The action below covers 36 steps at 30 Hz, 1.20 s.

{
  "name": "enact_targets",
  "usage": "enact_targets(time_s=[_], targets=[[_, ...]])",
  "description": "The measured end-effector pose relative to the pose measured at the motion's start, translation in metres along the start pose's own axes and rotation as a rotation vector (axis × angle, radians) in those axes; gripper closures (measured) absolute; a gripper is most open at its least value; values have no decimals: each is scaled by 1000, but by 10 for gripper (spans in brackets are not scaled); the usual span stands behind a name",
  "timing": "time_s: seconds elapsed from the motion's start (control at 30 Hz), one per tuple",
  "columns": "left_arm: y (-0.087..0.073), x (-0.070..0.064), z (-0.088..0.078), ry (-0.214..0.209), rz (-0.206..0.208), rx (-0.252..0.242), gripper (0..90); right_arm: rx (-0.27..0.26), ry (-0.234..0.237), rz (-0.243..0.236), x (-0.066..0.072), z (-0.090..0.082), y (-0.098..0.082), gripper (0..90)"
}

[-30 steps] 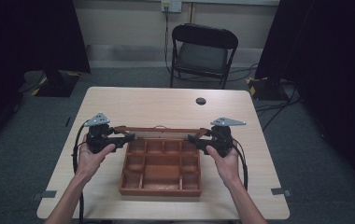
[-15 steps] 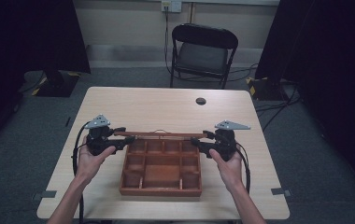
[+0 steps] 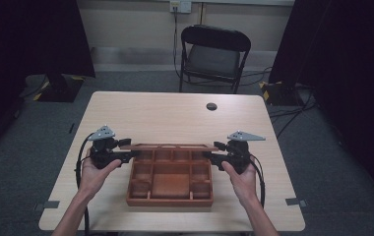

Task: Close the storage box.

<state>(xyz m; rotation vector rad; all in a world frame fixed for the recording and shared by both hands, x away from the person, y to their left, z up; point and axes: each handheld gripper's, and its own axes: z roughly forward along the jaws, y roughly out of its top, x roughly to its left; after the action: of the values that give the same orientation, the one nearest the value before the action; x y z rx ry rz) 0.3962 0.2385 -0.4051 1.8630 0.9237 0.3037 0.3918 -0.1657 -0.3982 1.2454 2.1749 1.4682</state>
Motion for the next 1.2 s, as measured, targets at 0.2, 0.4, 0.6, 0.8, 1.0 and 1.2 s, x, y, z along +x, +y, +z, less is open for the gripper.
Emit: enact_targets(time_s=[0.2,0.4,0.6,0.8,1.0,1.2], targets=[[-8,-1,0,18,3,12,348,0,11,24,0,0,-9,360],[-13,-1,-2,17,-3,15,343,7,-12,4,3,-1,-14,360],[-24,1,-5,35,-23,7,356,14,-16,2,5,-3,-20,360],[-30,0,-6,26,-25,20,347,23,-20,-2,7,-4,-25,361],[-38,-5,-5,37,-20,39,379,22,-17,6,7,-8,-29,360],[-43,-5,-6,41,-21,45,365,43,-17,-13,7,-9,-36,360]])
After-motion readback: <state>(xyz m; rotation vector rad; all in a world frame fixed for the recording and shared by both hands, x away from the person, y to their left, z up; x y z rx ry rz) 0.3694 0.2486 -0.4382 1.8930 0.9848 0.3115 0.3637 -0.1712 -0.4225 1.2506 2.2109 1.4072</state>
